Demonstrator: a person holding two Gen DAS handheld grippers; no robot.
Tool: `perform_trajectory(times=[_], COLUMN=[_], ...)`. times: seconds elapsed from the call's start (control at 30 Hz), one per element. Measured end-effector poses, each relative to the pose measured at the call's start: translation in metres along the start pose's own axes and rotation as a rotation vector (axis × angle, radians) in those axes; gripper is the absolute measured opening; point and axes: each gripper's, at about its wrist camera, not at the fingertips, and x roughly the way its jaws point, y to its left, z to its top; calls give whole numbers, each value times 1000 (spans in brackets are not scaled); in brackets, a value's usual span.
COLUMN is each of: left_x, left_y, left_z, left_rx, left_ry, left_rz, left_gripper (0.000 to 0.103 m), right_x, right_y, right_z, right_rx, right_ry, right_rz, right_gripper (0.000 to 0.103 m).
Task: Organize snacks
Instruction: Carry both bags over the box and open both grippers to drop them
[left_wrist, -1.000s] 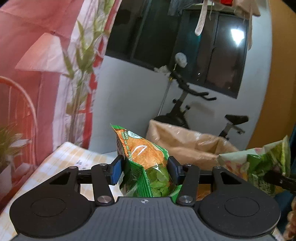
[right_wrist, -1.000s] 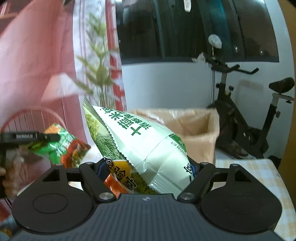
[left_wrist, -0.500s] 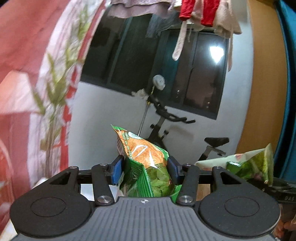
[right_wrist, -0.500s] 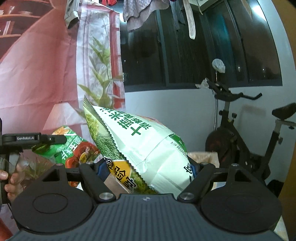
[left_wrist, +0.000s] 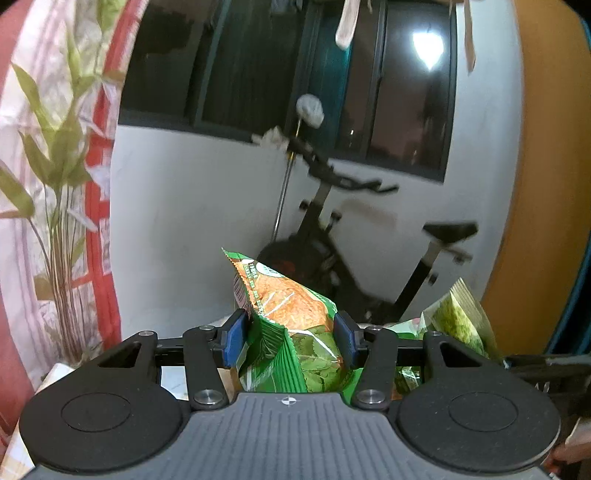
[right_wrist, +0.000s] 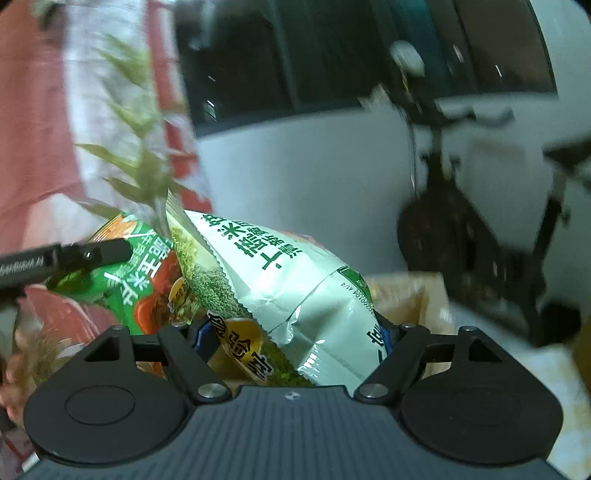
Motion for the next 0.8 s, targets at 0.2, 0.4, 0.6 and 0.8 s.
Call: perform_trajectory(times=[0.2, 0.4, 0.6, 0.8], left_x=[28, 26, 8, -22], left_y=[3, 11, 11, 9], left_z=[-22, -27, -25, -31], left_rx=[6, 7, 3, 0], left_ry=[94, 115, 119, 111], left_rz=[-5, 20, 16, 12], left_gripper=[58, 79, 79, 79], right_x=[35, 39, 26, 2], right_y=[-15, -17, -9, 2], right_z=[-11, -17, -20, -25], right_rx=[52, -21, -68, -89], right_ry=[114, 155, 137, 85], right_rz=[-57, -120, -145, -122], right_gripper=[80, 89, 92, 92])
